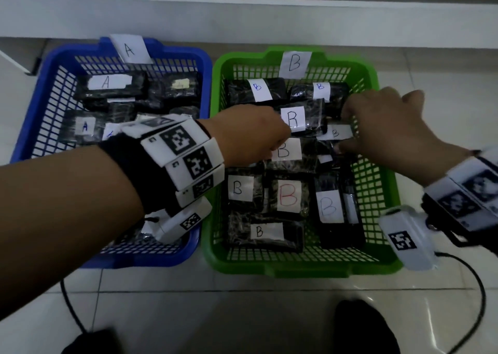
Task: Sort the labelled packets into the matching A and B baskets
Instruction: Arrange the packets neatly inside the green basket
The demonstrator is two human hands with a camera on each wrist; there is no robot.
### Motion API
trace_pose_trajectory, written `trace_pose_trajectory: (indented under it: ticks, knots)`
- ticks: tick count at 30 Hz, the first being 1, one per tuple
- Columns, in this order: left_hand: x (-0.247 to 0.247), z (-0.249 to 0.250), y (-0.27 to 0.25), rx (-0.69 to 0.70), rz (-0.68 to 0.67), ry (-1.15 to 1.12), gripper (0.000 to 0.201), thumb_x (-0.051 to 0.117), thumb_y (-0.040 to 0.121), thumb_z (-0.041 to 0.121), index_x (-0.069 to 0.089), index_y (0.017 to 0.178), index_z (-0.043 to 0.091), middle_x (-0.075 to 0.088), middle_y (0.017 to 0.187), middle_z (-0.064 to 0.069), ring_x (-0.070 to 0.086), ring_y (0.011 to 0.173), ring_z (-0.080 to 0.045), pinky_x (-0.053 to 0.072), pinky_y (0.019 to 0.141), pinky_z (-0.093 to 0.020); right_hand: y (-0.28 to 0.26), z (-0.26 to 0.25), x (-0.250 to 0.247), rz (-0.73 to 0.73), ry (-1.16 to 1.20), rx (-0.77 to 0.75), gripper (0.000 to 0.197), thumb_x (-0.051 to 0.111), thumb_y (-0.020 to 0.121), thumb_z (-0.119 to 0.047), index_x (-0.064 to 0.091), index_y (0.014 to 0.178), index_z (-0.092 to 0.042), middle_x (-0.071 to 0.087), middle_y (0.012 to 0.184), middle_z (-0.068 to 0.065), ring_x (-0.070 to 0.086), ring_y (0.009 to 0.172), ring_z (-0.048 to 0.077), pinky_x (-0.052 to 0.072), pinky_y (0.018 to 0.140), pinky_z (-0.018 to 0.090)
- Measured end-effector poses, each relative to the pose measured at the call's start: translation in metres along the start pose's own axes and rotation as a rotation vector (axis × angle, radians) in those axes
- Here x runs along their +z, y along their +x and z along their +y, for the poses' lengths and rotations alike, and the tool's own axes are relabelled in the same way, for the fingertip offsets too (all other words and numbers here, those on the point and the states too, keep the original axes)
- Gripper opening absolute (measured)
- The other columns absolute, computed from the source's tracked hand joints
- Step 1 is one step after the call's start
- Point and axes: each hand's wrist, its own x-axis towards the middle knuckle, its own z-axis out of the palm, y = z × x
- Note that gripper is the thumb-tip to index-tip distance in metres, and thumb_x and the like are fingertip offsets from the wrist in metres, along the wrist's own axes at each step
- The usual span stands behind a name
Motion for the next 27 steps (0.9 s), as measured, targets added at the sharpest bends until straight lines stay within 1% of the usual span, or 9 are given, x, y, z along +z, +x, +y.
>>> trace_pose_trajectory:
  ticks: [1, 3, 5, 6, 8, 10, 15, 21, 27]
  knots:
    - [-0.003, 0.004, -0.002, 0.029, -0.023, 0.014, 0.005, 0.055, 0.089, 0.017, 0.059, 0.093, 0.016, 0.052, 0.090, 0.000, 0.056, 0.084, -0.022, 0.046, 0.064, -0.032, -0.008, -0.005, -0.006, -0.033, 0.118, -0.024, 0.035, 0.072, 0.073, -0.045, 0.058, 0.092, -0.019, 0.062, 0.096, -0.001, 0.055, 0.095, 0.022, 0.037, 0.087, 0.037]
    - [-0.004, 0.010, -0.004, 0.070, -0.125, 0.057, 0.012, 0.055, 0.090, 0.017, 0.060, 0.101, 0.016, 0.056, 0.098, -0.003, 0.056, 0.090, -0.023, 0.047, 0.068, -0.033, -0.023, -0.018, -0.008, -0.316, 0.338, -0.109, 0.024, 0.069, 0.077, -0.043, 0.064, 0.081, -0.020, 0.066, 0.081, -0.008, 0.062, 0.076, 0.009, 0.048, 0.069, 0.023]
    - [-0.005, 0.010, -0.006, 0.080, -0.203, 0.073, 0.018, 0.057, 0.089, 0.017, 0.057, 0.107, 0.017, 0.055, 0.107, -0.004, 0.054, 0.094, -0.022, 0.047, 0.072, -0.034, -0.035, -0.035, 0.004, -0.539, 0.366, -0.214, 0.021, 0.070, 0.077, -0.044, 0.068, 0.083, -0.024, 0.064, 0.072, -0.015, 0.060, 0.065, -0.001, 0.046, 0.058, 0.011]
    - [-0.006, 0.009, -0.008, 0.075, -0.223, 0.054, 0.021, 0.059, 0.088, 0.019, 0.055, 0.109, 0.018, 0.053, 0.109, -0.003, 0.052, 0.095, -0.021, 0.047, 0.075, -0.034, -0.039, -0.041, 0.013, -0.571, 0.349, -0.247, 0.022, 0.071, 0.077, -0.044, 0.067, 0.084, -0.024, 0.062, 0.071, -0.015, 0.059, 0.064, 0.001, 0.047, 0.059, 0.013]
    - [-0.004, 0.006, -0.014, 0.062, -0.237, -0.002, 0.031, 0.064, 0.086, 0.028, 0.050, 0.113, 0.021, 0.048, 0.114, -0.001, 0.051, 0.097, -0.019, 0.046, 0.078, -0.034, -0.044, -0.048, 0.028, -0.511, 0.305, -0.282, 0.027, 0.072, 0.076, -0.042, 0.059, 0.089, -0.021, 0.058, 0.073, -0.012, 0.058, 0.071, 0.010, 0.050, 0.066, 0.027]
    - [0.004, 0.006, -0.024, 0.048, -0.219, -0.036, 0.047, 0.067, 0.083, 0.037, 0.042, 0.119, 0.023, 0.042, 0.121, -0.001, 0.052, 0.097, -0.020, 0.047, 0.078, -0.034, -0.046, -0.050, 0.033, -0.455, 0.314, -0.282, 0.034, 0.073, 0.075, -0.040, 0.052, 0.094, -0.021, 0.055, 0.076, -0.010, 0.058, 0.076, 0.013, 0.050, 0.067, 0.032]
    - [0.031, 0.015, -0.053, -0.038, -0.224, 0.182, 0.092, 0.070, 0.077, 0.046, 0.009, 0.141, 0.023, 0.044, 0.124, -0.008, 0.054, 0.094, -0.021, 0.043, 0.072, -0.030, -0.047, -0.054, 0.035, -0.510, 0.432, -0.228, 0.054, 0.079, 0.067, -0.044, 0.042, 0.101, -0.025, 0.046, 0.073, -0.017, 0.044, 0.066, -0.005, 0.037, 0.052, 0.018]
    - [0.039, 0.022, -0.053, -0.068, -0.176, 0.198, 0.096, 0.071, 0.079, 0.041, 0.003, 0.143, 0.021, 0.044, 0.119, -0.011, 0.053, 0.093, -0.025, 0.043, 0.072, -0.032, -0.050, -0.060, 0.045, -0.512, 0.436, -0.221, 0.046, 0.076, 0.074, -0.025, 0.038, 0.099, -0.028, 0.046, 0.072, -0.013, 0.046, 0.065, 0.000, 0.034, 0.050, 0.020]
    - [0.038, 0.019, -0.051, -0.083, -0.199, 0.102, 0.095, 0.073, 0.077, 0.042, 0.007, 0.142, 0.023, 0.045, 0.118, -0.008, 0.054, 0.084, -0.022, 0.050, 0.066, -0.034, -0.041, -0.057, 0.035, -0.577, 0.373, -0.303, 0.040, 0.070, 0.081, -0.020, 0.040, 0.109, -0.024, 0.044, 0.072, -0.015, 0.043, 0.063, -0.002, 0.030, 0.051, 0.016]
